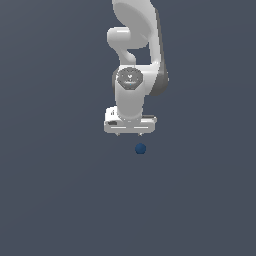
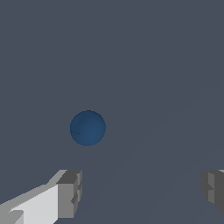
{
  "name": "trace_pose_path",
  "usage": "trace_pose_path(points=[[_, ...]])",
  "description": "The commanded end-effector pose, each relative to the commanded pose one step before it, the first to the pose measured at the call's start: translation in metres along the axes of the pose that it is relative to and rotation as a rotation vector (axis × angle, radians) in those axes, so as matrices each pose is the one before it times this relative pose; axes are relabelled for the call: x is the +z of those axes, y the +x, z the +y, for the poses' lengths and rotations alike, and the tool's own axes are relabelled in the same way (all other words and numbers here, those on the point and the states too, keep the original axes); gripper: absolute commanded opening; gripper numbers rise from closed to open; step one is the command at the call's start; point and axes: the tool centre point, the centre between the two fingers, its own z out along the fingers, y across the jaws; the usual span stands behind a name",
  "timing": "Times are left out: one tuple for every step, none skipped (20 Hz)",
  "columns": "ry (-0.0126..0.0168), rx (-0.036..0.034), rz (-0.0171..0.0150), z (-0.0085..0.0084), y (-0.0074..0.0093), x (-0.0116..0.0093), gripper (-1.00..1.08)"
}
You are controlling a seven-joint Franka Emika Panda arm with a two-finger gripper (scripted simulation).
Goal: Pick up the object and move it to a goal position.
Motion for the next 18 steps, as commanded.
trace_pose_path(points=[[0.00000, 0.00000, 0.00000, 0.00001, 0.00000, 0.00000, 1.00], [0.00031, 0.00090, -0.00024, 0.00041, 0.00002, 0.00017, 1.00], [0.00097, 0.00275, -0.00075, 0.00130, 0.00006, 0.00051, 1.00], [0.00158, 0.00455, -0.00126, 0.00214, 0.00009, 0.00080, 1.00], [0.00218, 0.00634, -0.00180, 0.00297, 0.00009, 0.00101, 1.00], [0.00280, 0.00831, -0.00245, 0.00389, 0.00007, 0.00114, 1.00], [0.00299, 0.00904, -0.00284, 0.00423, 0.00000, 0.00093, 1.00], [0.00239, 0.00740, -0.00252, 0.00344, -0.00009, 0.00043, 1.00], [0.00179, 0.00565, -0.00212, 0.00261, -0.00015, 0.00004, 1.00], [0.00113, 0.00367, -0.00155, 0.00167, -0.00018, -0.00024, 1.00], [0.00046, 0.00157, -0.00081, 0.00070, -0.00015, -0.00031, 1.00], [0.00000, 0.00000, 0.00000, 0.00002, -0.00005, -0.00018, 1.00], [-0.00050, -0.00152, 0.00054, -0.00072, 0.00008, 0.00014, 1.00], [-0.00067, -0.00231, 0.00118, -0.00104, 0.00020, 0.00043, 1.00], [-0.00079, -0.00292, 0.00166, -0.00129, 0.00034, 0.00080, 1.00], [-0.00095, -0.00370, 0.00223, -0.00164, 0.00045, 0.00112, 1.00], [-0.00106, -0.00433, 0.00270, -0.00190, 0.00059, 0.00150, 1.00], [-0.00121, -0.00515, 0.00326, -0.00227, 0.00070, 0.00181, 1.00]])
